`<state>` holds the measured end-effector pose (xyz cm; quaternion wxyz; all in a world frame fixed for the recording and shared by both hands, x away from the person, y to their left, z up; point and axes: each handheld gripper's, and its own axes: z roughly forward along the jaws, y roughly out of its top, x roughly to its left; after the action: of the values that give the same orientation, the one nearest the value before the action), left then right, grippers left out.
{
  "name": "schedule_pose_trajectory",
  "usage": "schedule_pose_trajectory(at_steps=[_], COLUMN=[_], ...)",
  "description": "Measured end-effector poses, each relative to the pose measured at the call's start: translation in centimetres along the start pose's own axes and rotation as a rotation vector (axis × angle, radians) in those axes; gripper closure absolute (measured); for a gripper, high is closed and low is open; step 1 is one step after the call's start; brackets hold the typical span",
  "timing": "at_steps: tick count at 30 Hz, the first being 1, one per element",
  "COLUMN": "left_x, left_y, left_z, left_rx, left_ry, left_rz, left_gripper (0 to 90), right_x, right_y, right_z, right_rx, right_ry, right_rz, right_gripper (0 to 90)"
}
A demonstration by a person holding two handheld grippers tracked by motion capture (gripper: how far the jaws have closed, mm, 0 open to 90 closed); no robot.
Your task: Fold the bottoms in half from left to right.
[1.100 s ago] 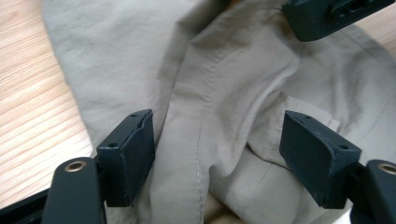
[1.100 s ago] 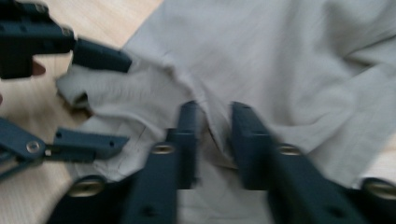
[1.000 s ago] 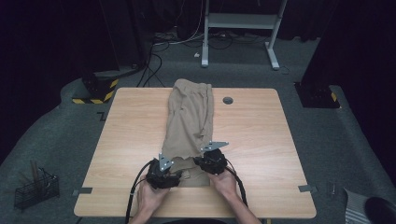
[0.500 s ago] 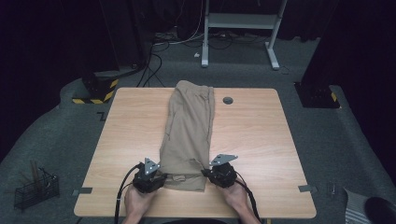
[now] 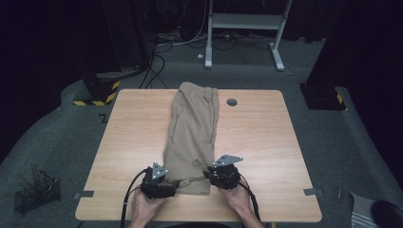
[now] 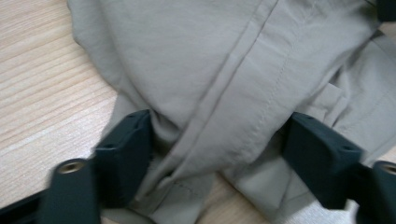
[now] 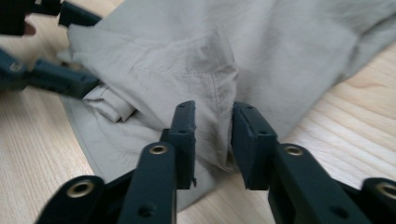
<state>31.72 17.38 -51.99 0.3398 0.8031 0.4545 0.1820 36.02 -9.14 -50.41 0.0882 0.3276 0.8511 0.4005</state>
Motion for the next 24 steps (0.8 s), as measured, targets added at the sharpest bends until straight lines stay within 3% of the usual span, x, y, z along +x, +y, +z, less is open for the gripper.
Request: schedule_pose_trajectory(at_steps=[2,5,8,11,15,18,21,24], left_x=[0.1,0.4,0.3,0.2,1.2,2.0,3.3,4.6], left_y=[0.1,-0.1,-0.2,-0.5,-1.2,-1.5,-2.0,-1.8], left_z=[-0.2,-0.5,-0.7,-1.1,-2.2,-2.9,-3.5,-3.8], left_rx=[0.001,0.002,0.001,0.000,-0.013,-0.017,-0.032,-0.059], left_ry=[0.012,-0.002,0.014,0.019,-0.009,0.013,0.008,0.007], left_rz=[0.019,0.014,0.044,0.053,-0.014,-0.046,-0.110,-0.157], left_gripper=[38.3,51.3,54.0,50.7,45.5,46.2,45.0,43.1], right_x=[0.2,-0.2,-0.4,-0.3,-0.9,-0.7,-0.9,-1.1], right_y=[-0.1,-0.3,-0.6,-0.8,-1.4,-1.9,-2.1,-2.2], right_z=[0.3,0.4,0.1,-0.4,-1.3,-1.7,-1.9,-2.3], right_rx=[0.021,0.041,0.040,0.023,0.007,0.017,0.019,-0.005], right_ry=[0.003,0.000,-0.006,-0.022,-0.020,-0.034,-0.023,-0.010], right_rz=[-0.022,-0.024,-0.041,-0.048,-0.026,-0.037,-0.028,-0.015], right_gripper=[86.4,89.6,89.9,89.9,89.5,89.4,88.1,75.0])
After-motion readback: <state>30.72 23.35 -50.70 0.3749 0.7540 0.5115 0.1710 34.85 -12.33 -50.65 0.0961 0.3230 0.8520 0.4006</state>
